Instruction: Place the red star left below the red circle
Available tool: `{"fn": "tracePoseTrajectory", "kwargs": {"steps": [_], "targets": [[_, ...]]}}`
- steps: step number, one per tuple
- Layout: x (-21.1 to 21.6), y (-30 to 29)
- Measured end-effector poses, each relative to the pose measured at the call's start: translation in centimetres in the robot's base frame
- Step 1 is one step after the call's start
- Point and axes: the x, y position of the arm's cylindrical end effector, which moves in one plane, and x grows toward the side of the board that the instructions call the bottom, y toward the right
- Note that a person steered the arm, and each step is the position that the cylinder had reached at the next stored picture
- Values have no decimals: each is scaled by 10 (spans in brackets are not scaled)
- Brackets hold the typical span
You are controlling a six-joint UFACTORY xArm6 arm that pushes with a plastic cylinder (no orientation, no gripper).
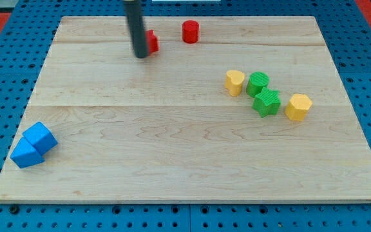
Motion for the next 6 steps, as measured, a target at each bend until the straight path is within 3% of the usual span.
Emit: {"fn": "tracePoseTrajectory", "kwargs": {"steps": [1,2,3,4,5,6], "targets": [[3,35],[-3,33],[37,6],[12,-37],[-40,-65],[-49,-22]]}}
